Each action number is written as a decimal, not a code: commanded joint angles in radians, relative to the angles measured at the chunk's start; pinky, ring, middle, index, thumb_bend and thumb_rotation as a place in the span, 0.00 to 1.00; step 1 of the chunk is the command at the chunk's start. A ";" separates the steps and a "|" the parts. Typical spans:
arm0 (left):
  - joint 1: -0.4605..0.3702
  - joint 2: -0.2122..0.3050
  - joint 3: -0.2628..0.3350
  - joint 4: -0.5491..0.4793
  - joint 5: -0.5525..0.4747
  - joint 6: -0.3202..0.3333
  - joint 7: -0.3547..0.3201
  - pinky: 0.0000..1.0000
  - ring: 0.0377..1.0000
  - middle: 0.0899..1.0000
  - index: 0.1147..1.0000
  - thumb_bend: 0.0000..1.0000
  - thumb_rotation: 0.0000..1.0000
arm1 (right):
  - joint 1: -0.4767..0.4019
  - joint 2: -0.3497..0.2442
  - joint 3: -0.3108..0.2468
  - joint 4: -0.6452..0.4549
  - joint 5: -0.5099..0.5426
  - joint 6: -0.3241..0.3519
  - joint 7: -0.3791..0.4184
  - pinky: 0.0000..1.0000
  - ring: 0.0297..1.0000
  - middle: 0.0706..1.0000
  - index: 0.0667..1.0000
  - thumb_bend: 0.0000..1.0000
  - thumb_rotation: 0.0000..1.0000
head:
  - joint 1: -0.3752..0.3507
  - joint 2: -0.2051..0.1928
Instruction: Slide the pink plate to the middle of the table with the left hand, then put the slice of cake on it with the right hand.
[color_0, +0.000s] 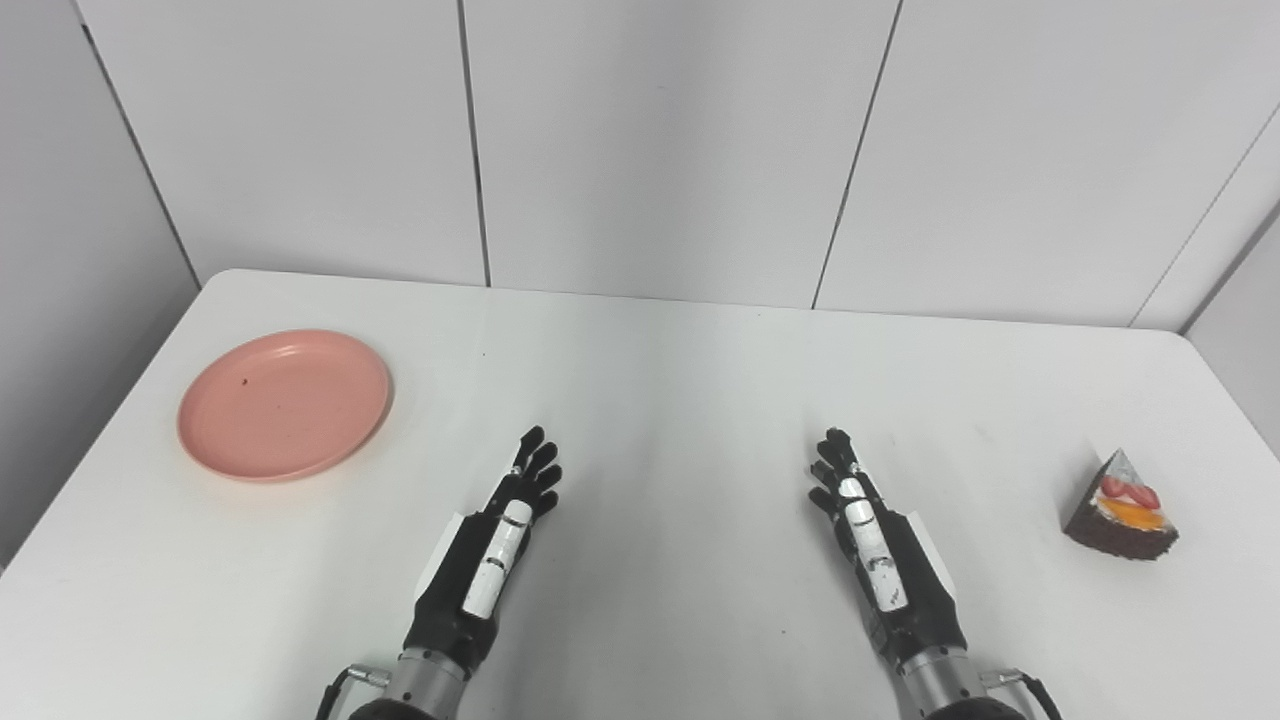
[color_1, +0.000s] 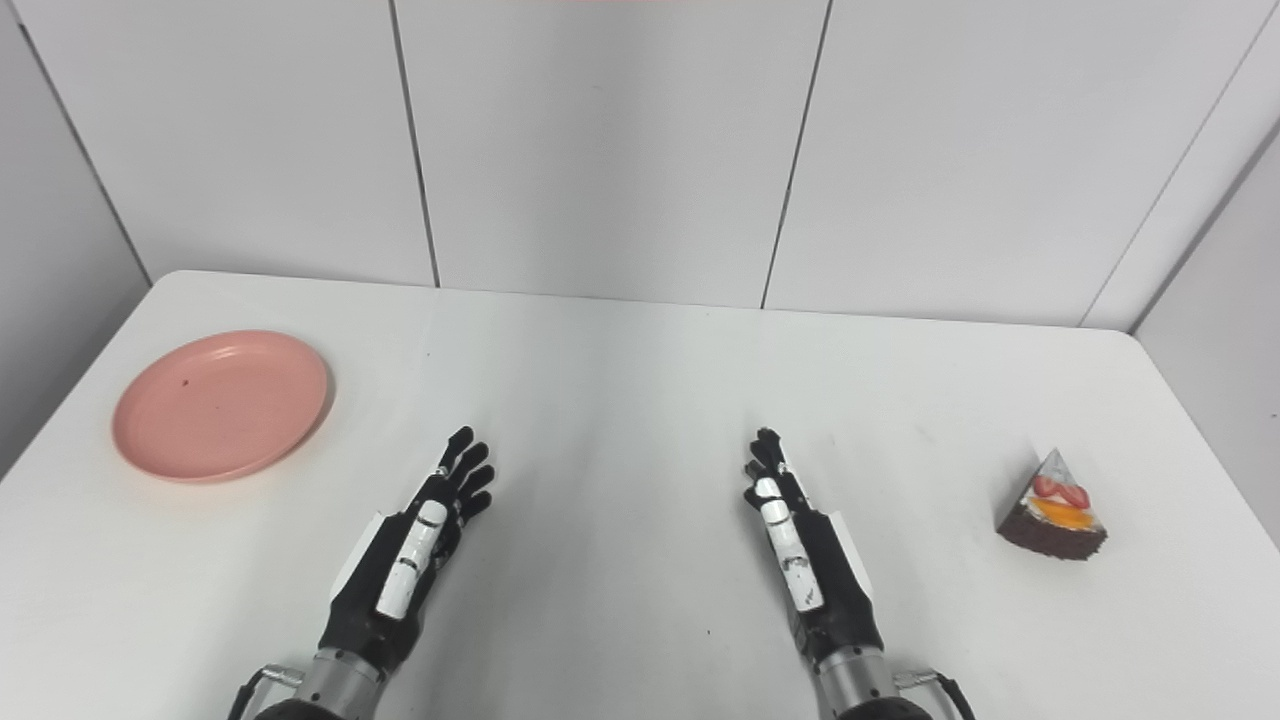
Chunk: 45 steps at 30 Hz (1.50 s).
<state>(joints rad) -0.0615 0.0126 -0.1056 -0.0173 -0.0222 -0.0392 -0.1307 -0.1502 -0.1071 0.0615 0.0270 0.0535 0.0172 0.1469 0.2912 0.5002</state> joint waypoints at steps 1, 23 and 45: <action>0.010 -0.028 -0.018 0.072 0.019 0.008 0.015 0.95 0.97 0.99 0.98 0.45 1.00 | 0.000 -0.023 -0.010 0.039 0.020 -0.027 0.027 0.98 0.97 0.99 0.99 0.29 1.00 | 0.028 -0.009; -0.014 -0.093 -0.051 0.113 0.063 0.020 0.063 1.00 0.99 0.99 0.98 0.33 1.00 | -0.009 -0.054 -0.049 0.099 0.110 -0.069 0.101 1.00 1.00 1.00 1.00 0.28 1.00 | 0.149 -0.059; -0.205 -0.054 0.012 -0.047 -0.031 0.146 0.036 0.96 0.96 0.97 0.97 0.41 1.00 | -0.006 -0.068 -0.049 0.067 0.096 -0.050 0.096 1.00 1.00 1.00 1.00 0.26 1.00 | 0.185 -0.053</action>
<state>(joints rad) -0.2068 -0.0444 -0.0959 -0.0092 -0.0289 0.1032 -0.0792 -0.1728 -0.1564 0.0228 0.0904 0.1559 -0.0563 0.2512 0.4770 0.4464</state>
